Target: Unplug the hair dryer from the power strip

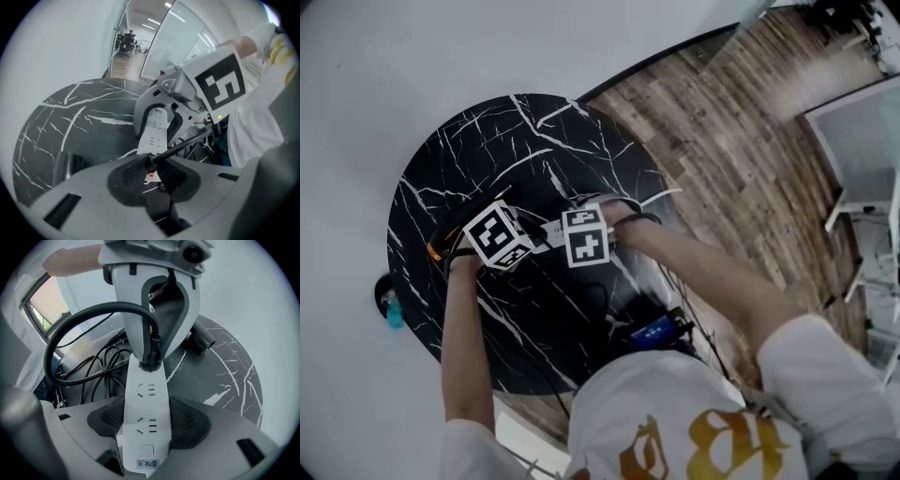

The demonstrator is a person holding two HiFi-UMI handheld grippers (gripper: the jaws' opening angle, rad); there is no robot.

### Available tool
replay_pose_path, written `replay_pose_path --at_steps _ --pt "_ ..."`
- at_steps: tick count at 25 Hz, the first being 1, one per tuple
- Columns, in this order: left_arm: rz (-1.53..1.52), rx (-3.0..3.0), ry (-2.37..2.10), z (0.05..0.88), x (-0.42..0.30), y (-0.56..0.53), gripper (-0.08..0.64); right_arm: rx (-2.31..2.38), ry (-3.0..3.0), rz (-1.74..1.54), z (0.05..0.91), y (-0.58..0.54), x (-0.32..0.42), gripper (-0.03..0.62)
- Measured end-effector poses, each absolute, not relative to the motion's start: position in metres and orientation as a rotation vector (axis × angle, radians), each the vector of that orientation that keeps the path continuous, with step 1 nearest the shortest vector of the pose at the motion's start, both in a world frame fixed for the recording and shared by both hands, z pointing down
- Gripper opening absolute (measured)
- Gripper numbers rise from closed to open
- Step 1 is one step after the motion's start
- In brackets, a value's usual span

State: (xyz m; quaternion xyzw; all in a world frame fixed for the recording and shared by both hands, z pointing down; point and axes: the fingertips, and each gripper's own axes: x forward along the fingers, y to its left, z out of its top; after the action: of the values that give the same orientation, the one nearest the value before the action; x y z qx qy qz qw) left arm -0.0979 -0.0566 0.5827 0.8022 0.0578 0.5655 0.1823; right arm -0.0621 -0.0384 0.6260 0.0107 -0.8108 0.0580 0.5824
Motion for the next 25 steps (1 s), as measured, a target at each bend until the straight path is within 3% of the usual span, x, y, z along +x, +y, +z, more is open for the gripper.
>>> replay_pose_path --at_steps 6,11,17,22,25 --pt "1.811 2.316 0.068 0.585 -0.102 -0.052 0.052 0.025 -1.905 0.132 0.626 -0.038 -0.063 0.268" --pt "1.544 2.240 0.145 0.581 -0.096 -0.059 0.064 0.047 -1.914 0.153 0.626 -0.038 -0.063 0.268" --pt "1.903 2.324 0.010 0.585 -0.102 -0.055 0.048 0.039 -1.920 0.145 0.627 -0.038 -0.063 0.268" --pt "1.607 2.249 0.145 0.580 -0.095 -0.060 0.057 0.054 -1.922 0.152 0.628 -0.038 -0.063 0.268" --pt "1.765 2.285 0.091 0.581 -0.095 -0.055 0.049 0.054 -1.923 0.152 0.627 -0.039 -0.063 0.268"
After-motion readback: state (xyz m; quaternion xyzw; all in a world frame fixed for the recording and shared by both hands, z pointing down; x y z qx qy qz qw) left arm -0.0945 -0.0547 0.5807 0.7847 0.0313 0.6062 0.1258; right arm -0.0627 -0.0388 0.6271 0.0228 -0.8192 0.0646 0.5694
